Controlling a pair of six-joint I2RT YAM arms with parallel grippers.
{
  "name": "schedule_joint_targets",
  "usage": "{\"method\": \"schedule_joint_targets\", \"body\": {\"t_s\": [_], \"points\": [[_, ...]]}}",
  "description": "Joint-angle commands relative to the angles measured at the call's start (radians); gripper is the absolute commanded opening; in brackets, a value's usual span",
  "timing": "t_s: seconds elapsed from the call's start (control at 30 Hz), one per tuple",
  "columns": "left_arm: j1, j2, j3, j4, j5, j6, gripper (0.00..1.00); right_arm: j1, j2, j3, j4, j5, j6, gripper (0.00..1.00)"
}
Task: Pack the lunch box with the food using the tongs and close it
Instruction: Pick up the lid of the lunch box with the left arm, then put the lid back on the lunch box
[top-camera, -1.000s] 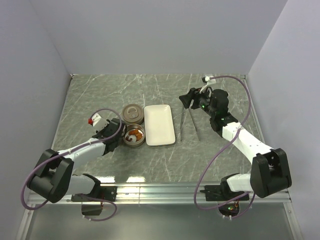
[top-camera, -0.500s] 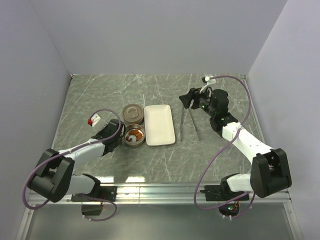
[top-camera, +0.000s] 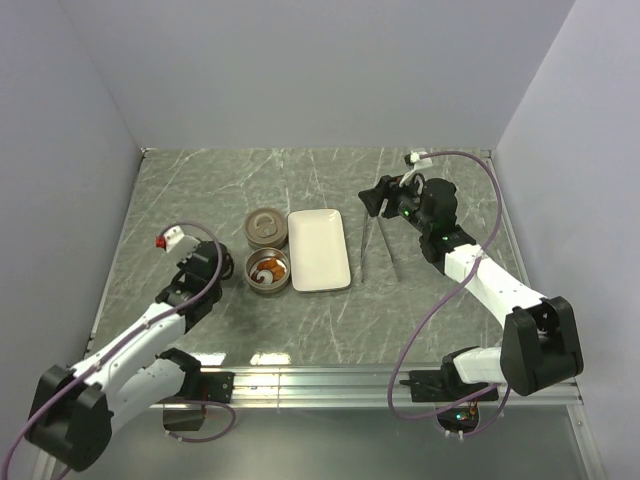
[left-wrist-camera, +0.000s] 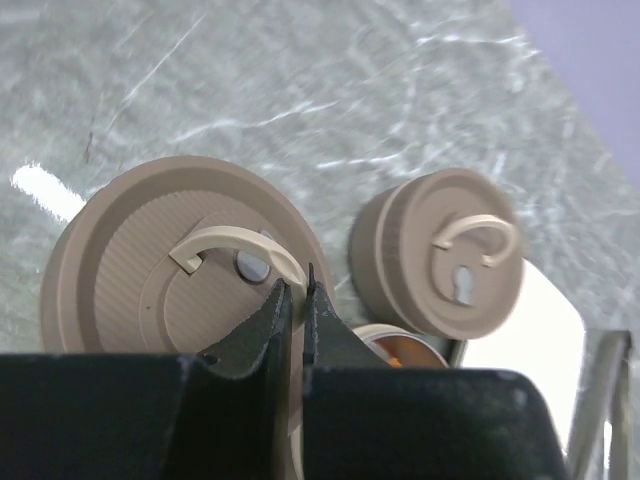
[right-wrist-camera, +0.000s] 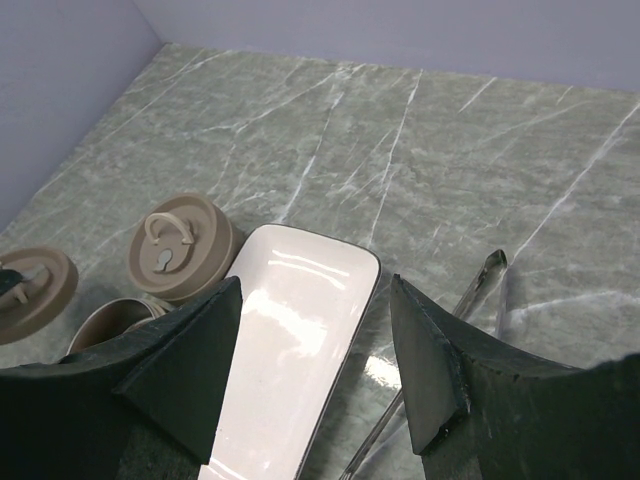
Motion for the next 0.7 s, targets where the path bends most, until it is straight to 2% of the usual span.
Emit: {"method": "schedule_joint_targets", "body": {"t_s": [0.0, 0.17, 0.3, 0.43, 0.67], "points": [[-0.001, -0.102, -0.015, 0.012, 0.029, 0.095, 0.00, -0.005, -0.007, 0.020, 0.031, 0.013, 0.001, 0.68], [-0.018, -0.213, -0.027, 0.079, 0.136, 0.203, 0.00, -0.002, -0.004, 0.025, 0.030, 0.024, 0.012, 0.68], [-0.027, -0.297, -0.074, 0.189, 0.337, 0.304, 0.00, 0.003, -0.022, 0.019, 0.027, 0.042, 0.015, 0.68], [-0.035, -0.316, -0.123, 0.305, 0.510, 0.370, 0.01, 0.014, -0.063, -0.003, 0.016, 0.073, 0.015, 0.68], [-0.047, -0.249, -0.180, 0.467, 0.696, 0.408, 0.01, 0.024, -0.143, -0.061, 0.002, 0.104, 0.016, 0.68]]}}
